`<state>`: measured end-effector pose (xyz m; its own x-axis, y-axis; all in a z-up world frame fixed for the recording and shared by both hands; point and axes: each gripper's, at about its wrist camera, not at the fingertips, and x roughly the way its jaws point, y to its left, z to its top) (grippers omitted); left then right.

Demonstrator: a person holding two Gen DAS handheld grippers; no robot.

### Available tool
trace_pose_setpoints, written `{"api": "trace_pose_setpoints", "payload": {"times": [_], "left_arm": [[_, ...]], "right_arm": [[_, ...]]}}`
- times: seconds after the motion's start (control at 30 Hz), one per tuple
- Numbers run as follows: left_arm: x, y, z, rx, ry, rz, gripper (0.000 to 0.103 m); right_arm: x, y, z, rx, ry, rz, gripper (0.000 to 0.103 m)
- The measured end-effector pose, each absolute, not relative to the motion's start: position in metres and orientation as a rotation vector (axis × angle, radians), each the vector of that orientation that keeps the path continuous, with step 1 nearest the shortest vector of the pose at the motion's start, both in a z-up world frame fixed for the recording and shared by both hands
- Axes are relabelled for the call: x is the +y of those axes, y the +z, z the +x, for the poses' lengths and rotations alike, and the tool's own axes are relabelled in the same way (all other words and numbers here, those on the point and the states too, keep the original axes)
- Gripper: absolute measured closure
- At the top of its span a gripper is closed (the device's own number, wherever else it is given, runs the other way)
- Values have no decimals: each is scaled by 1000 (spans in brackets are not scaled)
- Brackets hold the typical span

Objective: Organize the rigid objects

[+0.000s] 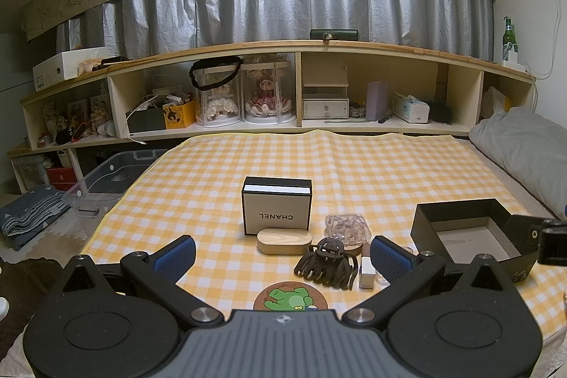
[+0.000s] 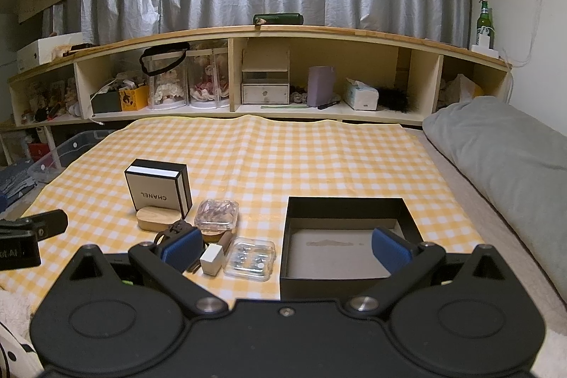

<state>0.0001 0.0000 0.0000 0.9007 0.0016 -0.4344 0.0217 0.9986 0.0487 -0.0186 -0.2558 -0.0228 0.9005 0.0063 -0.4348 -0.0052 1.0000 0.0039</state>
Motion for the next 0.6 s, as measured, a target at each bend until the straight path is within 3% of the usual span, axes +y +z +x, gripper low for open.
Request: {"api": "trace_pose_setpoints", "payload": {"times": [0.6], "left_arm": [[-3, 0, 0, 455, -10, 57, 0]], "right_arm": [[-310, 2, 27, 341, -39, 33, 0]]}}
